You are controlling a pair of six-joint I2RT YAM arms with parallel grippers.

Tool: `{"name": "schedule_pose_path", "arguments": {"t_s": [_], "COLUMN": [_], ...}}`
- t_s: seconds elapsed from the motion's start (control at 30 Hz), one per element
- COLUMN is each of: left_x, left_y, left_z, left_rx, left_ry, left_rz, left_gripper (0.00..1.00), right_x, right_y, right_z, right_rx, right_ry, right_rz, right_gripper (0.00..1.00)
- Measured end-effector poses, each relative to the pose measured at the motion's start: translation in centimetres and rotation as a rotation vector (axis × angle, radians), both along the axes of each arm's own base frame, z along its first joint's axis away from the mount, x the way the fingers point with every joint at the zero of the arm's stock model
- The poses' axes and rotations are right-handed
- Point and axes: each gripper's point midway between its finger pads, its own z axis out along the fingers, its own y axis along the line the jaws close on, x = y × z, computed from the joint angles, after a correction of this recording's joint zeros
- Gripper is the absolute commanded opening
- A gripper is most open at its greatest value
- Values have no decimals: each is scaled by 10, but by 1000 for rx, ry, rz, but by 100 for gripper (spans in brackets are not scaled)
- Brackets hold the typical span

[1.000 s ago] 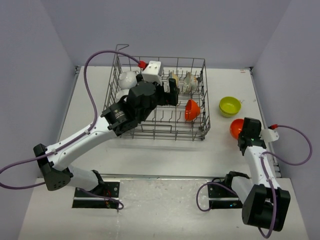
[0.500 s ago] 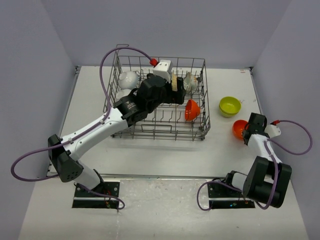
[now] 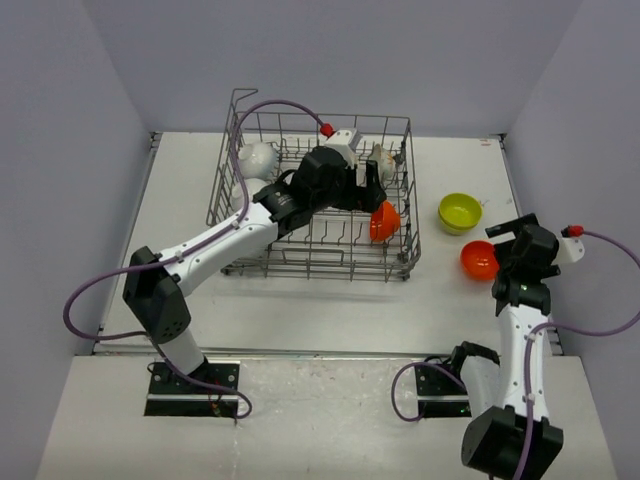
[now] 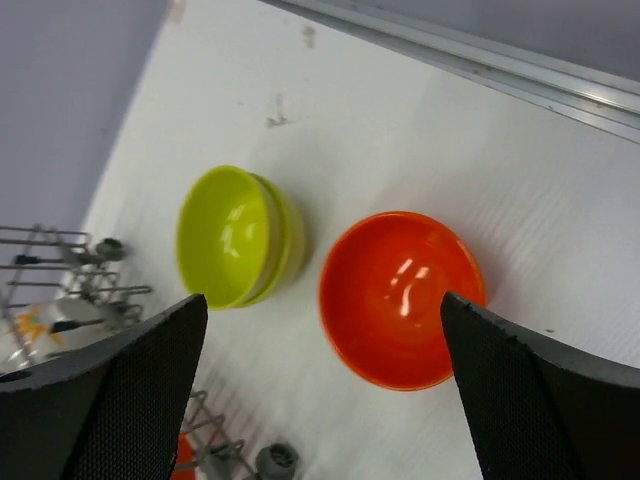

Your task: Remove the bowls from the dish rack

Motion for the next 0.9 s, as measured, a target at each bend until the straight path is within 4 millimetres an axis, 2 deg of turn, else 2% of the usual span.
{"name": "schedule_pose_path", "arguments": {"t_s": [0.1, 0.2, 0.3, 0.5, 0.6, 0.67, 0.73, 0.8, 0.83, 0.9], "left_x": [10, 20, 27, 29, 29, 29, 30, 33, 35, 38], "left_y": [-8, -15, -26, -43, -44, -46, -50, -56, -60, -66], "left_z": [-7, -18, -40, -99, -117, -122, -122, -122, -121, -123], "left_rx": [-75, -129, -149, -123, -114, -116, -134, -153, -166, -183], "left_ry": [54, 92, 142, 265, 308, 321, 332, 332, 330, 331], "left_rz": [-29, -34, -39, -48, -33, -30, -35, -45, -51, -58], "left_gripper": [100, 99, 94, 87, 84, 83, 75, 73, 69, 67], "right_x": [0, -4, -9, -19, -32, -41, -49, -53, -55, -56], "right_y": [17, 40, 64, 99, 119, 126, 133, 138, 140, 144], "right_z": [39, 67, 90, 107, 117, 126, 142, 154, 158, 161], "right_rx": [-11, -11, -9, 13, 18, 6, -19, -37, -40, -40], "right_ry": [-137, -250, -327, -363, -394, -413, -445, -470, -478, -484], "right_rz": [81, 194, 313, 497, 587, 618, 648, 676, 688, 710], "right_gripper": [99, 99, 99, 99, 99, 99, 99, 99, 99, 99]}}
